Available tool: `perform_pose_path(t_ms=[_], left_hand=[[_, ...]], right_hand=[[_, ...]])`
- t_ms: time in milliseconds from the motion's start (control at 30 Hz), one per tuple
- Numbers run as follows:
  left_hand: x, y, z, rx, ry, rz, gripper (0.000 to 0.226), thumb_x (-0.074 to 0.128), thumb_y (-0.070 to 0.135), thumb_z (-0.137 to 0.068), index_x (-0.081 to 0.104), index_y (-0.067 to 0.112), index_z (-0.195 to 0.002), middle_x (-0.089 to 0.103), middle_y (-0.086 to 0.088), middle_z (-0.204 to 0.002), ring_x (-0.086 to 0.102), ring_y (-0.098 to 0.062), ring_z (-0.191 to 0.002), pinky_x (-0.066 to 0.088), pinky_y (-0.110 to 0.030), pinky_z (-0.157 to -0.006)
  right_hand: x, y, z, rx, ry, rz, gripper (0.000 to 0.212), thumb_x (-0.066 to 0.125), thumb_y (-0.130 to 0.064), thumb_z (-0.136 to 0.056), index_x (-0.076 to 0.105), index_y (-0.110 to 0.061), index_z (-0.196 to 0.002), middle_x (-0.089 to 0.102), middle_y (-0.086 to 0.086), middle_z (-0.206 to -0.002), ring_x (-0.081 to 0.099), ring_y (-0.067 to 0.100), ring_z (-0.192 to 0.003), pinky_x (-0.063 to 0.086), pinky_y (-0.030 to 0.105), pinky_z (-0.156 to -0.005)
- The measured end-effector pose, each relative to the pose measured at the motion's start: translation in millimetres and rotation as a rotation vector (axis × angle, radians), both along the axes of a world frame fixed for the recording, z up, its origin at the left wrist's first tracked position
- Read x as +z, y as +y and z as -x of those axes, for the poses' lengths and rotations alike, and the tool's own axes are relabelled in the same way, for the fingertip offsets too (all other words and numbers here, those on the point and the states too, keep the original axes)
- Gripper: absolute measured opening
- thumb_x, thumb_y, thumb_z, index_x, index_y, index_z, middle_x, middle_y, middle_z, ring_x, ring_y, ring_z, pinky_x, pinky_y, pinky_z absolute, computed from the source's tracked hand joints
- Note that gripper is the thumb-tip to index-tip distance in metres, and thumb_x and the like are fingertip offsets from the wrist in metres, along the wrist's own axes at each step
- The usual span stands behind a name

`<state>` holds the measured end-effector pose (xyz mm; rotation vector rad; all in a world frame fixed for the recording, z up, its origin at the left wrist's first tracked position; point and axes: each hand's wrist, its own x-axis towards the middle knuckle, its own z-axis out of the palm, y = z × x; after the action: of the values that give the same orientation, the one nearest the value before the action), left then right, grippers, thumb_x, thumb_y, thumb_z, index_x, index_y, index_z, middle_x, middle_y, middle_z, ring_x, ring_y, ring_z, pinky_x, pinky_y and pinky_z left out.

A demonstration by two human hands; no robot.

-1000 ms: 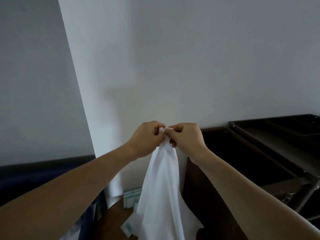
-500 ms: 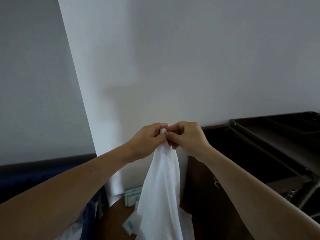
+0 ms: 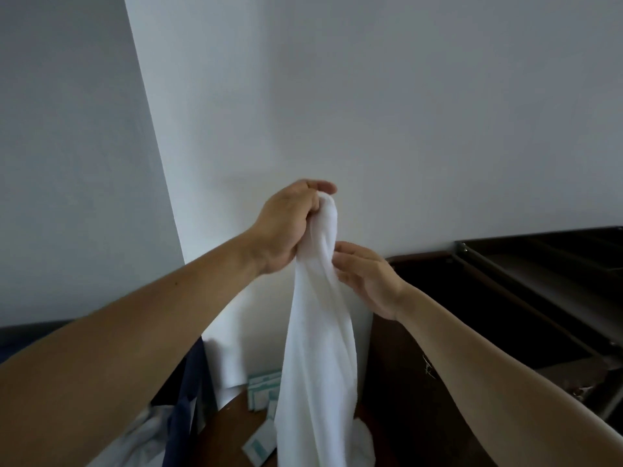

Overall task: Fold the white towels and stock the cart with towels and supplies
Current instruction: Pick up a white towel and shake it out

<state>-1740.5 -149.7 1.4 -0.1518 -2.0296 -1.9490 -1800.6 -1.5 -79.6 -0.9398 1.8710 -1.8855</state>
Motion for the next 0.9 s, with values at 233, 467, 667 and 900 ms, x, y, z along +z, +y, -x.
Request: perform_pose_path(t_ms=[233, 467, 667, 900], left_hand=[[45.2, -40.3, 11.3, 0.289, 0.228, 0.594, 0.023, 0.042, 0.017, -0.101, 0.056, 0.023, -0.119, 0.051, 0.015, -0.087, 0.047, -0.001, -0.074, 0.036, -0.006, -0.054], [38.9, -56.3, 15.3, 0.345, 0.164, 0.478, 0.024, 0.045, 0.012, -0.097, 0.067, 0.02, -0.098, 0.061, 0.011, -0.084, 0.056, -0.007, -0.076, 0.052, -0.029, -0.073], [24.9, -39.8, 4.6, 0.311, 0.144, 0.083, 0.035, 0.042, 0.033, -0.102, 0.07, 0.013, -0.099, 0.07, 0.004, -0.089, 0.062, -0.005, -0.073, 0.048, -0.022, -0.067], [-23.2, -39.8, -1.2, 0.006, 0.05, 0.159, 0.056, 0.059, 0.062, -0.077, 0.064, 0.021, -0.115, 0.074, 0.01, -0.104, 0.07, -0.009, -0.097, 0.056, -0.034, -0.081]], right_hand=[[69.7, -4.8, 1.9, -0.362, 0.207, 0.228, 0.013, 0.075, -0.035, -0.072, 0.067, -0.025, -0.076, 0.064, 0.006, -0.076, 0.059, 0.024, -0.07, 0.048, 0.041, -0.065], [67.2, -19.0, 1.2, -0.477, 0.363, 0.113, 0.012, 0.073, -0.04, -0.075, 0.065, -0.034, -0.068, 0.062, -0.014, -0.066, 0.056, 0.01, -0.066, 0.047, 0.036, -0.064], [69.7, -31.6, 0.6, -0.601, 0.411, 0.17, 0.014, 0.072, -0.027, -0.088, 0.062, -0.029, -0.078, 0.064, -0.015, -0.073, 0.057, -0.007, -0.065, 0.046, 0.011, -0.059], [61.3, -33.3, 14.1, -0.632, 0.316, 0.09, 0.01, 0.07, -0.027, -0.089, 0.066, -0.024, -0.079, 0.067, -0.013, -0.074, 0.06, 0.002, -0.067, 0.051, 0.024, -0.064]])
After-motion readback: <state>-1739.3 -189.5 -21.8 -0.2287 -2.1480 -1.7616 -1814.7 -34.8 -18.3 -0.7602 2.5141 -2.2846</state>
